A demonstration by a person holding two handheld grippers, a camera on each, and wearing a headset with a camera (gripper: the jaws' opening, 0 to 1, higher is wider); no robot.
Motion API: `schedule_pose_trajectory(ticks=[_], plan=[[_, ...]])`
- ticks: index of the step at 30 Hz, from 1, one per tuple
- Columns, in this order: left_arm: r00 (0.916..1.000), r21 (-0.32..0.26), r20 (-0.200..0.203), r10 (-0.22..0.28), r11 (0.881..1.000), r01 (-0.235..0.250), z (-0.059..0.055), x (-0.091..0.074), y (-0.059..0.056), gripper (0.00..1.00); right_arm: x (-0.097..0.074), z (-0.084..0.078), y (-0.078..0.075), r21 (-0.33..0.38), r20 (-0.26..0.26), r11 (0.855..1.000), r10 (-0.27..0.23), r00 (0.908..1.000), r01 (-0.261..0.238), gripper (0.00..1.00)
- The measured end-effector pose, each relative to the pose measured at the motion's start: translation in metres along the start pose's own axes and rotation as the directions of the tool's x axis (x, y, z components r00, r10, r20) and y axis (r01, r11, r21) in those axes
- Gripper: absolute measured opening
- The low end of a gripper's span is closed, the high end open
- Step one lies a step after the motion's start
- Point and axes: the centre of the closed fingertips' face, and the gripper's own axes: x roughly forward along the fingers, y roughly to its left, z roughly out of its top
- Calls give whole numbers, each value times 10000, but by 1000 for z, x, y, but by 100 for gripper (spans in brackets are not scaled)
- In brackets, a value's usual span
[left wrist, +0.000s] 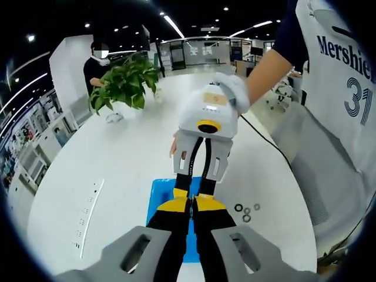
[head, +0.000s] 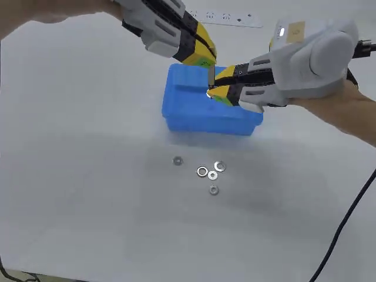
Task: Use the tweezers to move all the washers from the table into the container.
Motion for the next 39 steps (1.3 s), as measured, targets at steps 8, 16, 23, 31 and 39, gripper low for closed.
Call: schedule_pose_trajectory(ticks=[8, 16, 23, 31, 39], plan=[[10000, -449, 2, -52, 9990, 52, -24, 20, 5, 6, 18, -29, 1, 451, -372, 9984, 372, 9986, -355, 9], [10000, -552, 64, -47, 9985, 50, -24, 20, 8, 6, 18, -27, 2, 667, -289, 9974, 311, 9991, -291, 10], [9999, -410, 117, 25, 9992, -20, -16, 13, 3, 6, 11, -14, 5, 496, -107, 9987, 137, 9998, -132, 11], [9996, -44, 148, 249, 9997, -249, 5, -5, -2, 6, -5, 13, 5, 188, 223, 9998, 17, 9998, -21, 11], [9991, 378, 156, 388, 9985, -394, 26, -22, -19, 5, -23, 35, 16, -179, 407, 9998, -18, 9992, 25, 11]])
